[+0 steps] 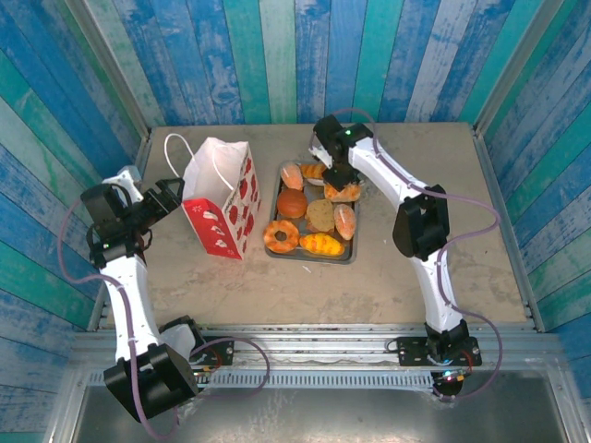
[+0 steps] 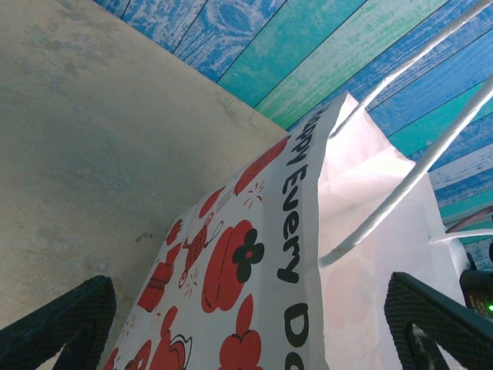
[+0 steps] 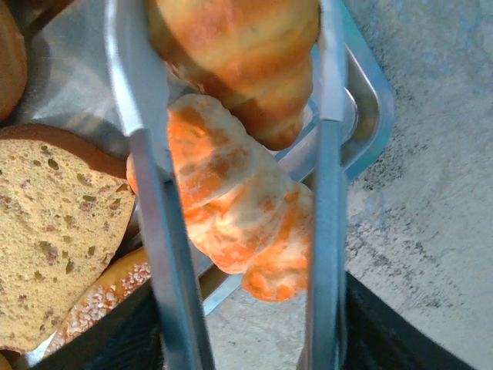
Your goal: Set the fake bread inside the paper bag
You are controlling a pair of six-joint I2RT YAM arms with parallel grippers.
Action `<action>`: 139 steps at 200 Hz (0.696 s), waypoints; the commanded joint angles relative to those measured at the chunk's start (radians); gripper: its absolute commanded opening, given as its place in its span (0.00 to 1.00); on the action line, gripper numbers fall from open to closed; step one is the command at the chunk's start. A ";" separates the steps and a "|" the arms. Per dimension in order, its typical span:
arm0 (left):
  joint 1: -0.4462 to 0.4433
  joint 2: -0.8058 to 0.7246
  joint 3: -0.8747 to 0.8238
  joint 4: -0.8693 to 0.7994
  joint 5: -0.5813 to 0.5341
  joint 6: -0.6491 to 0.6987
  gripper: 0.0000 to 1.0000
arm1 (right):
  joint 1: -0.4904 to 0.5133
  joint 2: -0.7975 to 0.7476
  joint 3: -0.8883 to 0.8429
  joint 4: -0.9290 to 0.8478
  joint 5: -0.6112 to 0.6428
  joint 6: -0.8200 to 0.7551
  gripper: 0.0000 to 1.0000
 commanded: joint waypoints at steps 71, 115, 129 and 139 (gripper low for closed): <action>0.005 -0.025 0.035 -0.024 0.005 0.035 0.94 | 0.000 -0.167 -0.041 0.056 0.009 0.036 0.38; 0.004 -0.003 0.046 -0.032 0.045 0.037 0.99 | 0.000 -0.265 -0.077 0.077 0.053 0.081 0.38; 0.004 -0.001 0.042 -0.030 0.061 0.038 0.99 | 0.000 -0.308 -0.096 0.087 0.050 0.110 0.38; 0.005 0.001 0.040 -0.030 0.076 0.038 0.97 | 0.001 -0.338 -0.113 0.095 0.040 0.133 0.38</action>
